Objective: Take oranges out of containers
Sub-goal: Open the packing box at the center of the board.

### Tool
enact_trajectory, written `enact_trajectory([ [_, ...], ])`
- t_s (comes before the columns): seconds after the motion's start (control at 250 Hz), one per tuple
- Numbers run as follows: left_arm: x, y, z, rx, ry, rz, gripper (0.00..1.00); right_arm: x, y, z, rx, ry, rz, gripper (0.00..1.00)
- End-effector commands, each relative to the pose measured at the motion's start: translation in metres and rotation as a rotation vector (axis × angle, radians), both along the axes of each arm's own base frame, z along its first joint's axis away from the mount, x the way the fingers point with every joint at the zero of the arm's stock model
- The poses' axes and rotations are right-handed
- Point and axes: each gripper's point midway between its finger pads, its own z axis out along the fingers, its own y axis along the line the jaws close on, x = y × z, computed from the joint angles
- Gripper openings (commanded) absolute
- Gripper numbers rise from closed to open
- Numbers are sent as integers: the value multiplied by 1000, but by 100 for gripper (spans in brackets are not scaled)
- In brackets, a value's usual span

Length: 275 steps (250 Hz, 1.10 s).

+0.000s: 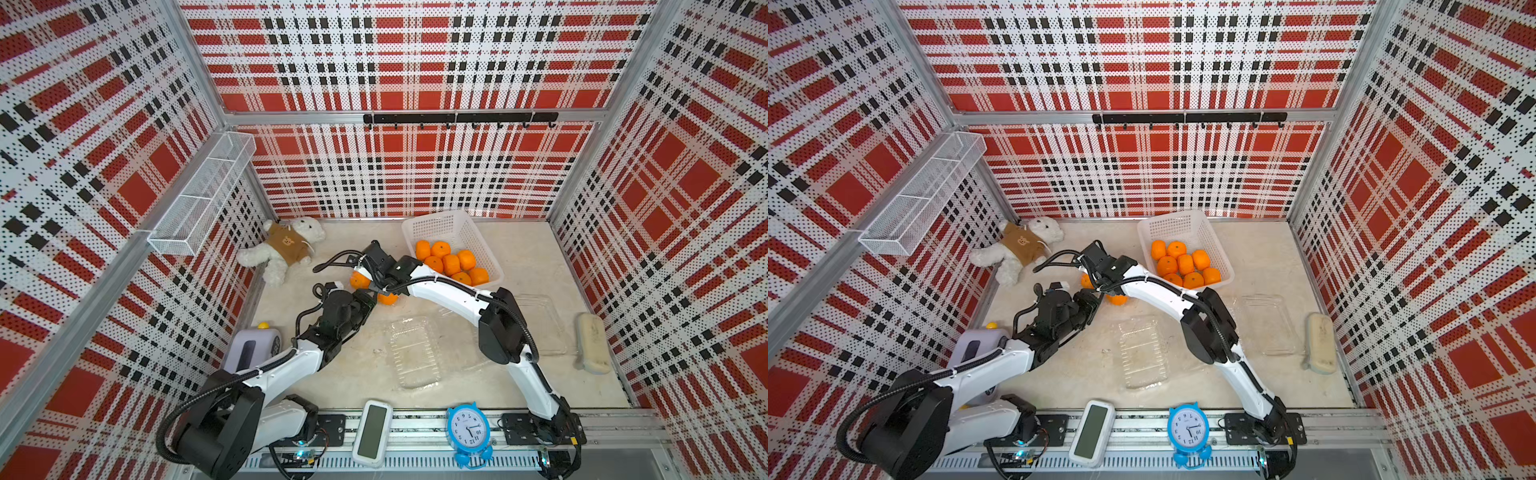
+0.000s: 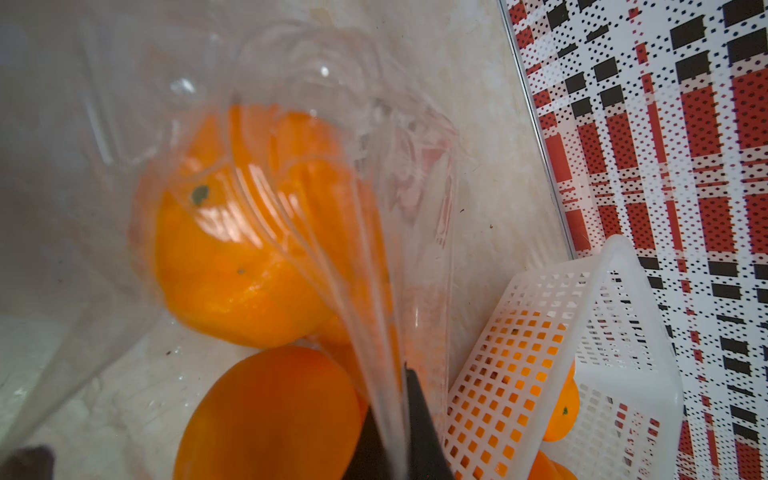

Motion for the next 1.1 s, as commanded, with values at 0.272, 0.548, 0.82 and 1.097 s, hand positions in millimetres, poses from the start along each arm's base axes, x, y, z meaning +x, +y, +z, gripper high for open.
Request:
enact_trajectory([
  [0.272,3,15,7,7,-40,54,56,-14,6,18,92,16,17,0],
  [0.548,4,34,-2,39,-18,94,56,-22,6,19,105,37,31,0],
  [0.82,11,35,-6,43,-12,91,56,-29,7,16,92,42,47,0],
  [1.097,9,30,-18,45,14,71,45,-23,10,27,103,15,39,0],
])
